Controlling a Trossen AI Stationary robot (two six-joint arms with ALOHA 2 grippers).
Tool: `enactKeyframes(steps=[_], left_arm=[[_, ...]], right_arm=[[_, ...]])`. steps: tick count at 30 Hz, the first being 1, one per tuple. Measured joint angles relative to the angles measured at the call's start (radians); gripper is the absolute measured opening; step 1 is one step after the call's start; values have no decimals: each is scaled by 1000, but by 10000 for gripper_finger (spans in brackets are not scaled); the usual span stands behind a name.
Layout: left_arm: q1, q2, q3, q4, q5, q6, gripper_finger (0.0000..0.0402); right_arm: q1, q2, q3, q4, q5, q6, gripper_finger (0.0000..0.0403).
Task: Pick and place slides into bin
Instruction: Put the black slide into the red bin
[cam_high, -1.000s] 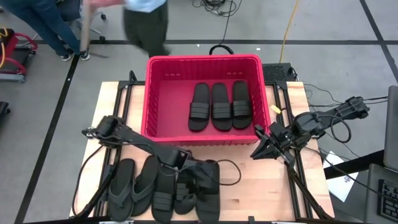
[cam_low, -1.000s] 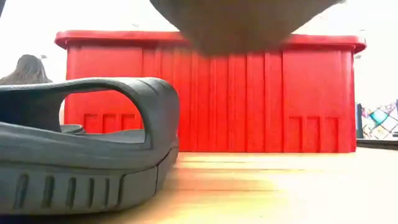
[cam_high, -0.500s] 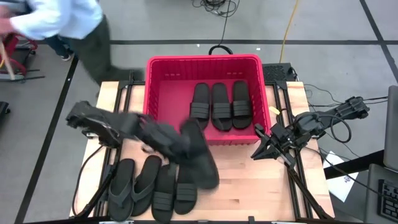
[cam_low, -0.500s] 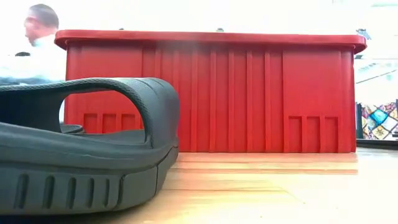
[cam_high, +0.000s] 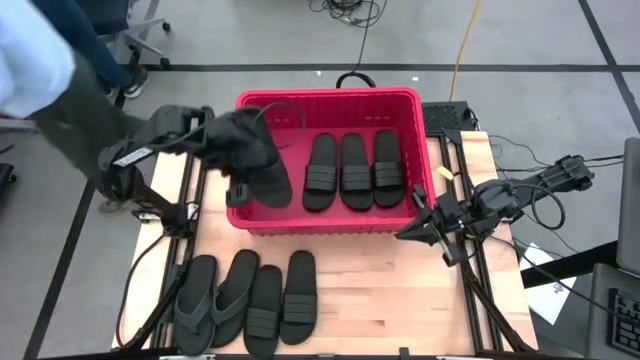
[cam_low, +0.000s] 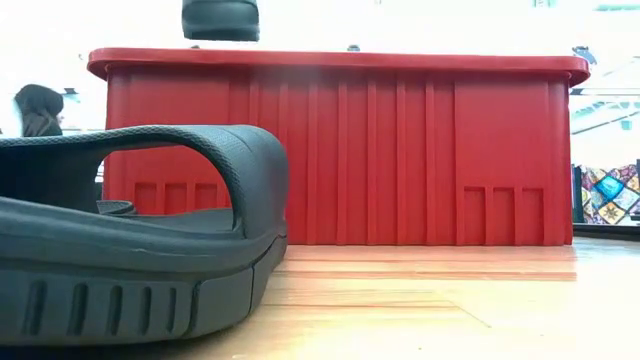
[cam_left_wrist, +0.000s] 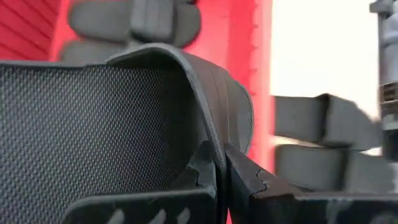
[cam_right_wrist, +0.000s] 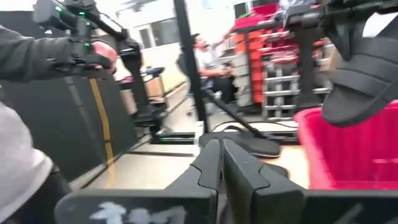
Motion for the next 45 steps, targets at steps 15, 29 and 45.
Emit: enactKeyframes(steps=[15,29,45], left_arm=[[333,122,-216,101,383,685,1],[493,145,-536,239,541,810,0],[529,265,-686,445,510,837,1]], right_arm=[[0,2,0,93,339,12,1],[0,-3,0,73,335,-21,0],[0,-3,0,91,335,42,0]])
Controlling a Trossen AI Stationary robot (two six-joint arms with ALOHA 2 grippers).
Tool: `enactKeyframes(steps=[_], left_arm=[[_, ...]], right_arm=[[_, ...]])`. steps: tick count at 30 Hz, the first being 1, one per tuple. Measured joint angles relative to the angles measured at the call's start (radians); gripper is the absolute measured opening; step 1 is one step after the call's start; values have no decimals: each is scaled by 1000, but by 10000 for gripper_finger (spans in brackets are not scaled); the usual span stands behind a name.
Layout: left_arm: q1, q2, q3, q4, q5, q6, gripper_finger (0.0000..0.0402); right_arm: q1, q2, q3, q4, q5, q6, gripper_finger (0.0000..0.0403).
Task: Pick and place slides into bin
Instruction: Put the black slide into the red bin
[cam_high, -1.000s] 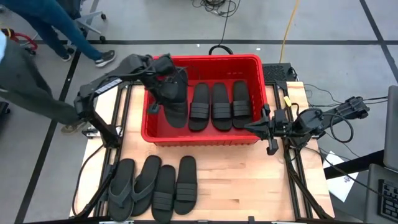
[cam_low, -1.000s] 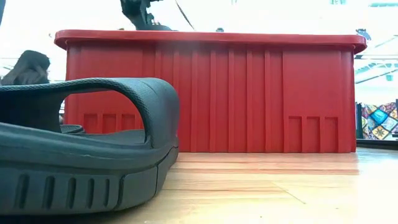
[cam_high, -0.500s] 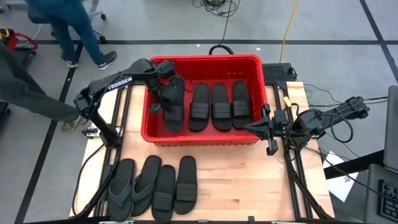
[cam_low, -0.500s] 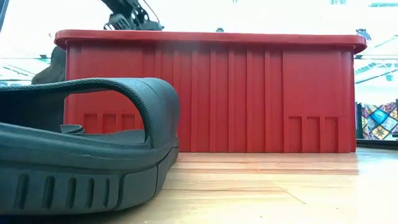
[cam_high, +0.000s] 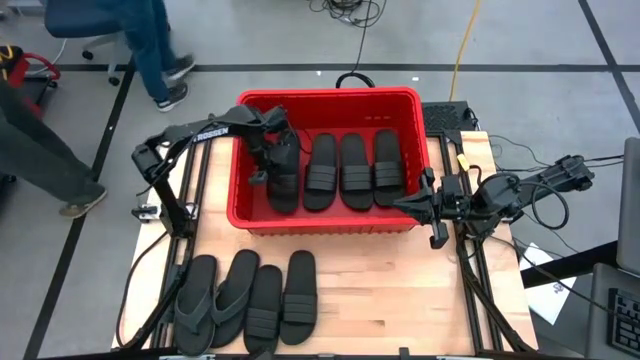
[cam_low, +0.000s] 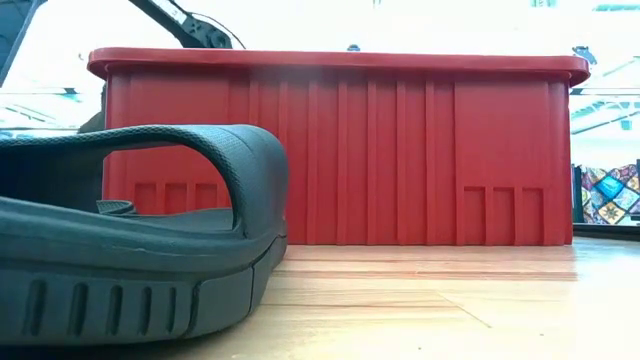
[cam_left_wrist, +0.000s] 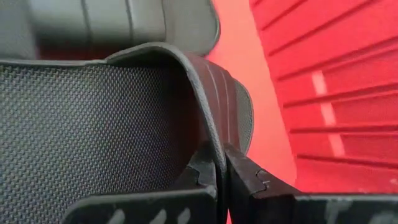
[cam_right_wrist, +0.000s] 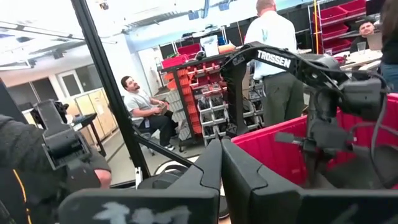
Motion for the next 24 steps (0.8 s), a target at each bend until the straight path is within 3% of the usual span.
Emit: enactKeyframes(steps=[10,15,24], left_arm=[[7,93,5,48,-22,17,1],[5,96,3,103,-95,-26,8],[2,88,3,117,-170,-84,95]], right_arm=[[0,0,0,39,0,-4,0],[0,0,0,38,0,0,0],[0,0,0,44,0,0,0]])
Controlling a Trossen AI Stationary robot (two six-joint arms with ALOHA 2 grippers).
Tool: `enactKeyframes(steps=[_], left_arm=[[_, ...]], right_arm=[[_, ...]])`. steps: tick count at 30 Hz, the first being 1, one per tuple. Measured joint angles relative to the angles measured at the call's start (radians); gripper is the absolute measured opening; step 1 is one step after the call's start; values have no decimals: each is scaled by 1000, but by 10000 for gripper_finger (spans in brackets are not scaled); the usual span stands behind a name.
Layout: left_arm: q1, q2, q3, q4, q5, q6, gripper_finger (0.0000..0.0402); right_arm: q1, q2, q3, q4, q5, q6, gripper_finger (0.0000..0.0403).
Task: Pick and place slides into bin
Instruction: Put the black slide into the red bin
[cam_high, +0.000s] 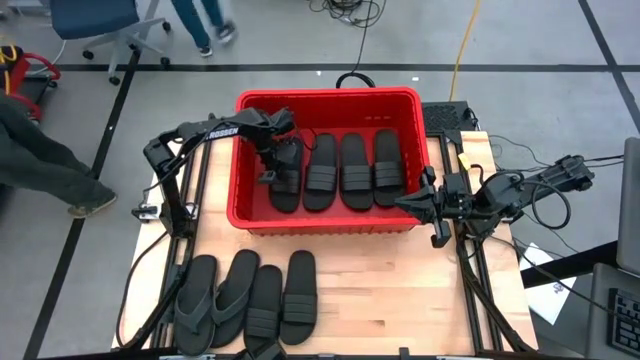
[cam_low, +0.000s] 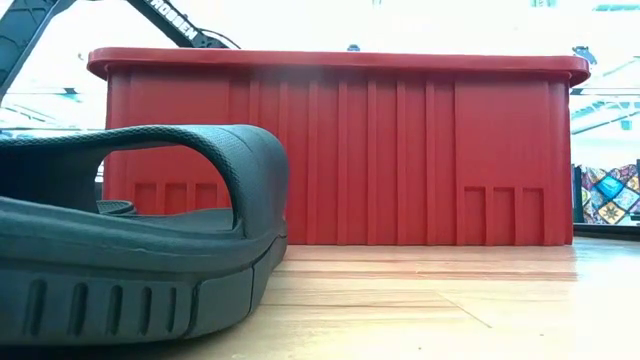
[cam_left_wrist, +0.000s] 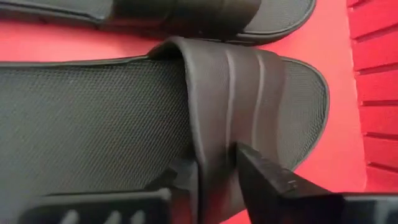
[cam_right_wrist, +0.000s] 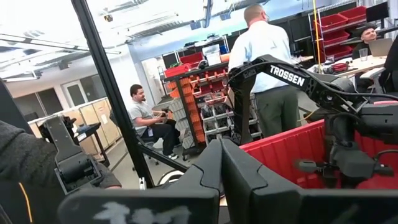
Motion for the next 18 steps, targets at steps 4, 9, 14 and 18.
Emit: enactKeyframes(steps=[4,9,14,18], left_arm=[[0,-32,-1,4,-30,-9,144],[0,-118,-3,42,-70,-26,198],[-15,-230,12,41,-135,-41,236],[-63,-360,46,44,-143,-159,230]], right_arm=[[0,0,0,0,0,16,0],[0,0,0,0,-3,26,0],[0,0,0,-11,-4,6,0],[0,0,0,-16,-4,-14,0]])
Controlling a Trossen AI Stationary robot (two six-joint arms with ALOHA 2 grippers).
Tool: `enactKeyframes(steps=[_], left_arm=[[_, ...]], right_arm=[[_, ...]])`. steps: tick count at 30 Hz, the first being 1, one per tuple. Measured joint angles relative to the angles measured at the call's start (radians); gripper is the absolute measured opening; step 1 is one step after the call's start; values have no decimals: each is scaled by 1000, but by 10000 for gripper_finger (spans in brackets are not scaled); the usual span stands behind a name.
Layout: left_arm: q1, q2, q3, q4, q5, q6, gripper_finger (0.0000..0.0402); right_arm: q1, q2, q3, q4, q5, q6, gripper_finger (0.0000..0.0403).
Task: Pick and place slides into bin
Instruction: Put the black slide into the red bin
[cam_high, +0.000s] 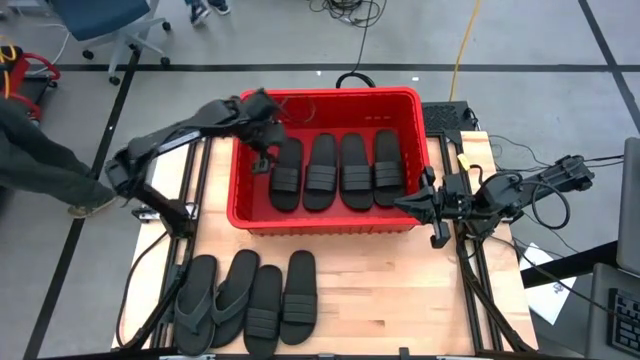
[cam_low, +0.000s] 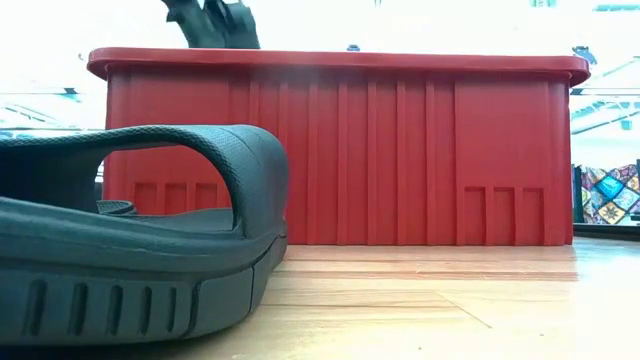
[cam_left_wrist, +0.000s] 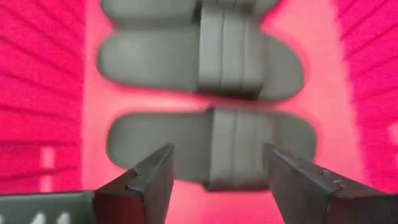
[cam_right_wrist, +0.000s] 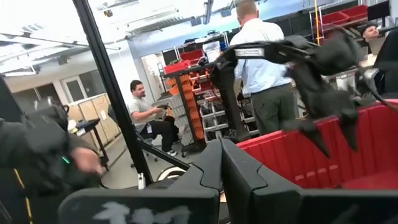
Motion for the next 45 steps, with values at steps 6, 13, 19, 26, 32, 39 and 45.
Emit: enactKeyframes(steps=[6,13,19,26,32,39,45], left_arm=[[-150,-268,12,146,180,-102,112],[-346,-488,-23,515,243,-564,12],[-570,-556,-158,789,127,-796,2],[-788,-517,-437,1321,-140,-791,0],[-855,-474,-593,1489,-240,-828,0],[-864,-485,-660,1477,-127,-899,0],[-873,-576,-660,1214,72,-1012,0]], right_arm=[[0,-17,0,-86,0,-72,0],[0,-102,0,-260,-44,-115,0],[0,-154,0,-291,-187,-169,0],[0,-153,0,-311,-375,-193,0],[-1,-94,0,-236,-423,-115,0],[29,127,0,-14,-408,-87,0],[48,340,73,129,-302,-37,0]])
